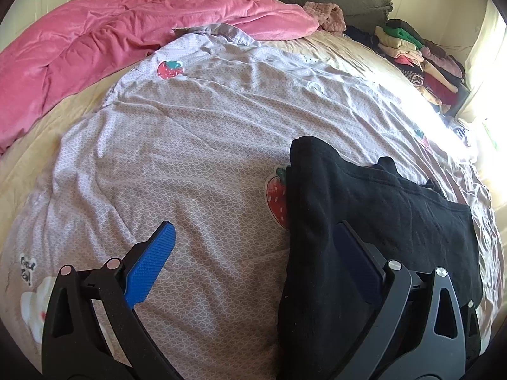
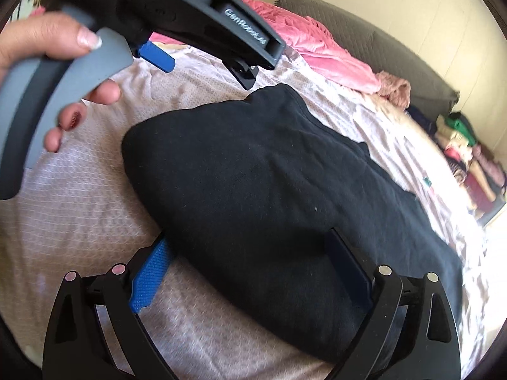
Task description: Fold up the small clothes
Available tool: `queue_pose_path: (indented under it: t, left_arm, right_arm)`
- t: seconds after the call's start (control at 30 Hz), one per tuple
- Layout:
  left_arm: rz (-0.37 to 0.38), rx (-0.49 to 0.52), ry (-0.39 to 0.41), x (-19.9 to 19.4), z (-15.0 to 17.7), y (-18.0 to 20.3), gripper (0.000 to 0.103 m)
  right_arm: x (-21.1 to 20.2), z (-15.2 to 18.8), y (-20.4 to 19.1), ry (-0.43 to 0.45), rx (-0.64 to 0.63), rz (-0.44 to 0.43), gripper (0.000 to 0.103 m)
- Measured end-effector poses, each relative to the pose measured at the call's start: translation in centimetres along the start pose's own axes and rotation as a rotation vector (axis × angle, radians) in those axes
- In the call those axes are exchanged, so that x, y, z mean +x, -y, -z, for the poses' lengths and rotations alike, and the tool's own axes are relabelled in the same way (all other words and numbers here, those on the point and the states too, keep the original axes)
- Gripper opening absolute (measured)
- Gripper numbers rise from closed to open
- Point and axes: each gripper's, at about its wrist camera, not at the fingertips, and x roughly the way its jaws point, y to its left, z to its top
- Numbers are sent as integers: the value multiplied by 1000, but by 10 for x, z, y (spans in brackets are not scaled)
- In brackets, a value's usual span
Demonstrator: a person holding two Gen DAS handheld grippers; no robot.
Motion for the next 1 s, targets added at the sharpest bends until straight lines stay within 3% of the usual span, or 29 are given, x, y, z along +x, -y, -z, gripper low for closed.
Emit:
queue_pose_path:
  t: [0.23, 0.37, 0.4, 0.47, 0.7, 0.93, 1.0]
  left_arm:
    - [5, 2, -10, 6, 0, 4, 94]
    - [40, -4, -19, 11, -1, 8, 94]
    - [58, -11, -24, 12, -2, 8, 94]
    - [125, -45, -40, 17, -3, 7, 94]
    - [435, -212, -108, 36, 1, 9, 94]
    - [593, -231, -135, 34, 4, 41, 92]
    - [608, -210, -121, 28, 4, 53, 82]
  right_arm:
    - [10, -9, -5, 44, -53, 75, 91]
    - [5, -12, 0, 81, -48, 51, 50]
    - [1, -11, 3, 97, -40, 31, 43]
    - [-6, -11, 7, 119, -18, 0, 20]
    - [-27, -8, 38, 204, 106, -83, 13]
    - [-56, 1, 58, 291, 175, -81, 13]
    - [-61, 4, 66, 304, 199, -86, 13]
